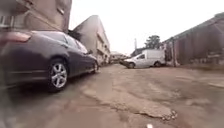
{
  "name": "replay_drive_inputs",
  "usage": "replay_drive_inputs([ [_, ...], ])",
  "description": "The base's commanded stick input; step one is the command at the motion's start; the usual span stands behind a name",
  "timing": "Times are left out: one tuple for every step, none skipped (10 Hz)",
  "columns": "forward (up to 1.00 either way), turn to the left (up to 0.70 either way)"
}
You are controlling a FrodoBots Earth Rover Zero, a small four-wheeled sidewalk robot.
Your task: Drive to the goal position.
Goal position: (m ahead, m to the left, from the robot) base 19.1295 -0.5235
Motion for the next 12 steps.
replay_drive_inputs([
  [0.85,-0.23],
  [0.85,-0.29],
  [0.85,-0.17],
  [0.85,-0.05],
  [0.85,-0.13],
  [0.85,-0.34],
  [0.85,-0.34],
  [0.85,-0.34],
  [0.85,0.00],
  [0.85,0.00],
  [0.85,0.00],
  [0.85,0.00],
])
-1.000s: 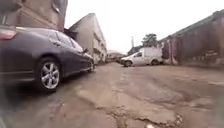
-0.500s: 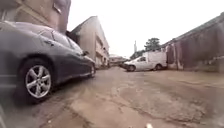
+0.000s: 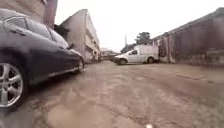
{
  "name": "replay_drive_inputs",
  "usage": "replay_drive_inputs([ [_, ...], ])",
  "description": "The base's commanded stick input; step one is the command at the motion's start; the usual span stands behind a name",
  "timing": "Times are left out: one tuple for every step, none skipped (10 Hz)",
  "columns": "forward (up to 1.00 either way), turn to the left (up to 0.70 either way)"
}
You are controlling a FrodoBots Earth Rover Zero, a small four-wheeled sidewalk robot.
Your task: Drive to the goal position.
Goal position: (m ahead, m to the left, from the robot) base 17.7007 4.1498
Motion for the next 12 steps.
replay_drive_inputs([
  [0.85,0.00],
  [0.85,-0.11],
  [0.85,-0.24],
  [0.85,-0.34],
  [0.85,-0.34],
  [0.85,0.00],
  [0.85,0.00],
  [0.85,0.00],
  [0.85,0.00],
  [0.85,0.00],
  [0.85,0.00],
  [0.85,0.00],
])
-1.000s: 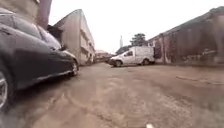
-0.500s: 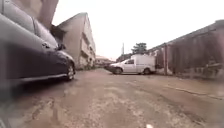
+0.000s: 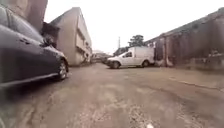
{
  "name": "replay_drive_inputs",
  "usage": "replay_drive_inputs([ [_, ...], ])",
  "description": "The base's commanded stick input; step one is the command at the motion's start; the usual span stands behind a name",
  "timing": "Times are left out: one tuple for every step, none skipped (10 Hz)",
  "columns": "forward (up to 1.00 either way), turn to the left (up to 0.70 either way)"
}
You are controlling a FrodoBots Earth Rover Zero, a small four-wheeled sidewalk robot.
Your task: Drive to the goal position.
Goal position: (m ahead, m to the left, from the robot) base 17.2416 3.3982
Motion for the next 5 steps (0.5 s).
replay_drive_inputs([
  [0.85,0.13],
  [0.85,0.34],
  [0.85,0.34],
  [0.85,0.15],
  [0.85,0.00],
])
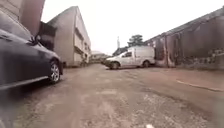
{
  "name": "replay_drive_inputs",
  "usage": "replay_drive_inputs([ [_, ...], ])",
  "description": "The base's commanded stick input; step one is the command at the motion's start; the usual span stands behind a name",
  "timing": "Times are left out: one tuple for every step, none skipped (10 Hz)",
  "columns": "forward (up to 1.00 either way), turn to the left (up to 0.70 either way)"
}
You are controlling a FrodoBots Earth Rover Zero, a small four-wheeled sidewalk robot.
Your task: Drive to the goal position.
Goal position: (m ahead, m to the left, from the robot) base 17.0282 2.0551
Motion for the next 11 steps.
replay_drive_inputs([
  [0.85,0.00],
  [0.85,0.00],
  [0.85,0.00],
  [0.85,0.00],
  [0.85,0.00],
  [0.85,0.00],
  [0.85,0.00],
  [0.85,0.00],
  [0.85,0.00],
  [0.85,0.00],
  [0.85,0.00],
])
